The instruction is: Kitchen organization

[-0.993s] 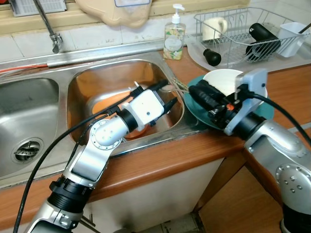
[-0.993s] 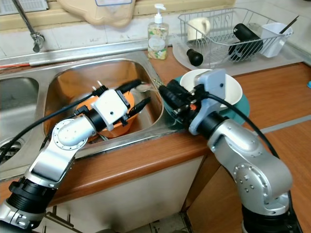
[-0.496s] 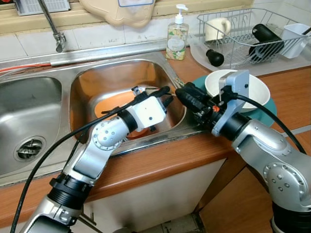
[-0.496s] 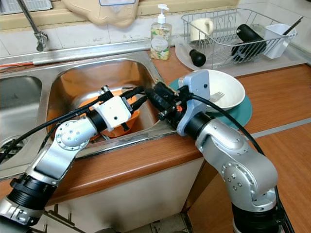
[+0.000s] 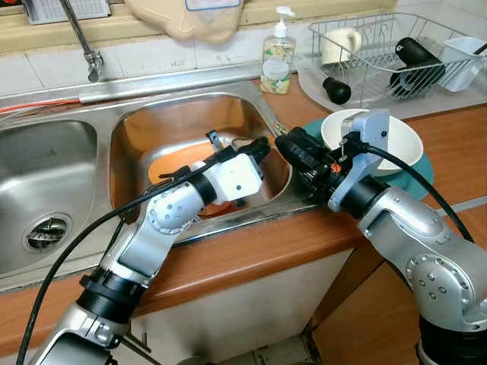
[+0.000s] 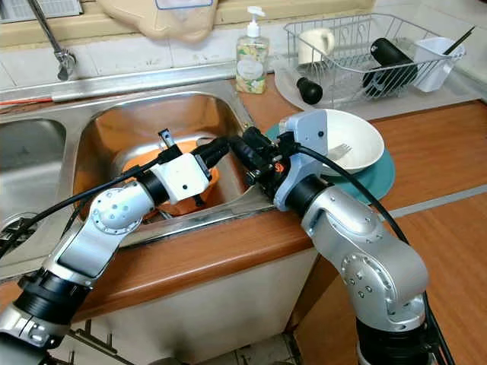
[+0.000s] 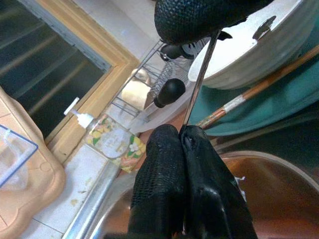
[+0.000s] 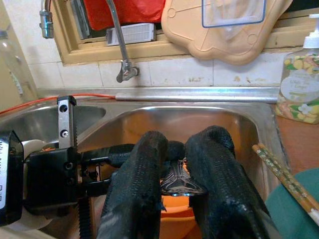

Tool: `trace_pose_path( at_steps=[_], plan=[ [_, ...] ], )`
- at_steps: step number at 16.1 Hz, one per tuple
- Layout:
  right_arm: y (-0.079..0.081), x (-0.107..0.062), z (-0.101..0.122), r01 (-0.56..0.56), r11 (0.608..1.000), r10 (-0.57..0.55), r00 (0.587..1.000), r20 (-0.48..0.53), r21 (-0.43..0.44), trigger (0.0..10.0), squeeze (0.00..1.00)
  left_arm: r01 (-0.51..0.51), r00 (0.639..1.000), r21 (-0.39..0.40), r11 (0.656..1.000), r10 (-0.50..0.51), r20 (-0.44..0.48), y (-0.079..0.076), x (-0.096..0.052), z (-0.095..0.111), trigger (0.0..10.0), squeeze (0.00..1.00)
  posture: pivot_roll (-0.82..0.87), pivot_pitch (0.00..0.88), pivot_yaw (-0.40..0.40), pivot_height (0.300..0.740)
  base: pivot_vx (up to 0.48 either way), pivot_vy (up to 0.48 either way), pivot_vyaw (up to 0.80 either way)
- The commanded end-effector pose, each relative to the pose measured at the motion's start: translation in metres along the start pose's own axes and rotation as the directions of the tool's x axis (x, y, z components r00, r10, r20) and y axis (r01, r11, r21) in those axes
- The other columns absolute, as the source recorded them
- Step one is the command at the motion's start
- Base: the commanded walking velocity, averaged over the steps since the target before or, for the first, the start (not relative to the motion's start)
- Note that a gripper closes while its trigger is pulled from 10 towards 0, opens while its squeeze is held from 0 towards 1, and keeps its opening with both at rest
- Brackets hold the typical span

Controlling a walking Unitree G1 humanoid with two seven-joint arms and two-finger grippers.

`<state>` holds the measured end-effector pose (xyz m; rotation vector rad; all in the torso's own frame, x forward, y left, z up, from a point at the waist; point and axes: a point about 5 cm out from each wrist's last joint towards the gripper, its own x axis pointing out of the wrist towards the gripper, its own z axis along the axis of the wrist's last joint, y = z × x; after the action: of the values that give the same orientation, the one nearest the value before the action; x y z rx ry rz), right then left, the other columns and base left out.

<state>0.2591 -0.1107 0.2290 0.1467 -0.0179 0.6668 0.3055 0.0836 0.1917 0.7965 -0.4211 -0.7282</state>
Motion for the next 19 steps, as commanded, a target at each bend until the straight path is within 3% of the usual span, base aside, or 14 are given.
trace_pose_path(
  at_steps=[1, 2, 3, 4, 5, 6, 8, 9, 10, 12, 15, 16, 18, 19],
  plan=[
    [0.005, 0.003, 0.001, -0.023, 1.000, 0.023, 1.000, -0.003, 0.000, 0.0, 0.00, -0.028, 0.999, 0.014, 1.000, 0.028, -0.043, 0.006, 0.000, -0.007, 0.0, 0.00, -0.18, 0.000, 0.046, 0.740, 0.000, 0.000, 0.00],
    [0.005, 0.003, 0.001, -0.021, 1.000, 0.021, 1.000, -0.002, 0.001, 0.0, 0.00, -0.035, 0.998, 0.022, 0.999, 0.036, -0.042, 0.008, 0.001, -0.008, 0.0, 0.00, -0.18, 0.000, 0.049, 0.740, 0.000, 0.000, 0.00],
    [0.005, 0.003, 0.001, -0.018, 1.000, 0.018, 1.000, -0.003, -0.002, 3.8, 0.00, -0.038, 0.998, 0.027, 0.999, 0.039, -0.041, 0.009, 0.001, -0.008, 0.0, 0.00, -0.18, 0.000, 0.050, 0.740, 0.000, 0.000, 0.00],
    [0.004, 0.003, 0.000, -0.007, 1.000, 0.007, 1.000, -0.007, -0.009, 10.0, 0.00, -0.039, 0.998, 0.031, 0.999, 0.040, -0.039, 0.009, 0.002, -0.008, 0.0, 0.00, -0.18, 0.000, 0.050, 0.740, 0.000, 0.000, 0.00],
    [0.003, 0.003, -0.001, 0.011, 1.000, -0.011, 1.000, -0.011, -0.011, 10.0, 0.14, -0.037, 0.998, 0.036, 0.999, 0.039, -0.040, 0.009, 0.002, -0.008, 0.0, 0.00, -0.18, 0.000, 0.051, 0.740, 0.000, 0.000, 0.00],
    [0.000, 0.004, -0.001, 0.029, 1.000, -0.029, 1.000, -0.009, -0.001, 10.0, 1.00, -0.037, 0.998, 0.043, 0.998, 0.038, -0.043, 0.010, 0.001, -0.010, 0.0, 0.00, -0.18, 0.000, 0.050, 0.740, 0.000, 0.000, 0.00],
    [-0.001, 0.004, 0.000, 0.039, 0.999, -0.040, 0.999, -0.007, -0.013, 10.0, 1.00, -0.037, 0.998, 0.050, 0.998, 0.040, -0.052, 0.011, 0.000, -0.012, 0.0, 0.00, -0.18, 0.000, 0.050, 0.740, 0.000, 0.000, 0.00],
    [-0.002, 0.004, 0.001, 0.047, 0.999, -0.047, 0.999, -0.006, -0.027, 10.0, 0.34, -0.040, 0.997, 0.057, 0.998, 0.043, -0.061, 0.013, -0.001, -0.014, 0.0, 0.00, -0.18, 0.000, 0.050, 0.740, 0.000, 0.000, 0.00],
    [-0.002, 0.004, 0.001, 0.047, 0.998, -0.047, 0.999, -0.006, -0.038, 10.0, 0.00, -0.041, 0.996, 0.066, 0.997, 0.046, -0.077, 0.015, -0.003, -0.018, 0.0, 0.00, -0.18, 0.000, 0.051, 0.740, 0.000, 0.000, 0.00],
    [-0.002, 0.004, 0.002, 0.042, 0.998, -0.042, 0.999, -0.004, -0.049, 10.0, 0.00, -0.034, 0.993, 0.081, 0.996, 0.043, -0.109, 0.018, -0.007, -0.026, 0.0, 0.00, -0.18, 0.000, 0.052, 0.740, 0.000, 0.000, 0.00],
    [0.001, 0.000, -0.001, -0.006, 0.996, 0.001, 0.999, -0.054, -0.093, 10.0, 0.00, 0.021, 0.962, 0.096, 0.995, 0.006, -0.273, 0.021, -0.015, -0.055, 0.0, 0.00, -0.19, 0.000, 0.057, 0.740, 0.000, 0.000, 0.00],
    [0.004, -0.004, -0.008, -0.050, 0.991, 0.037, 0.993, -0.109, -0.125, 10.0, 0.00, 0.049, 0.913, 0.091, 0.995, -0.008, -0.408, 0.028, -0.021, -0.077, 0.0, 0.00, -0.19, 0.000, 0.056, 0.740, 0.000, 0.000, 0.00],
    [0.004, -0.005, -0.015, -0.056, 0.989, 0.034, 0.988, -0.152, -0.138, 10.0, 0.00, 0.059, 0.872, 0.066, 0.996, -0.019, -0.490, 0.034, -0.021, -0.090, 0.0, 0.00, -0.19, 0.000, 0.054, 0.740, 0.000, 0.000, 0.00],
    [0.004, -0.005, -0.019, -0.048, 0.988, 0.021, 0.984, -0.176, -0.148, 10.0, 0.00, 0.075, 0.852, 0.052, 0.996, -0.037, -0.522, 0.037, -0.019, -0.096, 1.8, 0.00, -0.19, 0.000, 0.054, 0.740, 0.000, 0.000, 0.00]
  ],
)
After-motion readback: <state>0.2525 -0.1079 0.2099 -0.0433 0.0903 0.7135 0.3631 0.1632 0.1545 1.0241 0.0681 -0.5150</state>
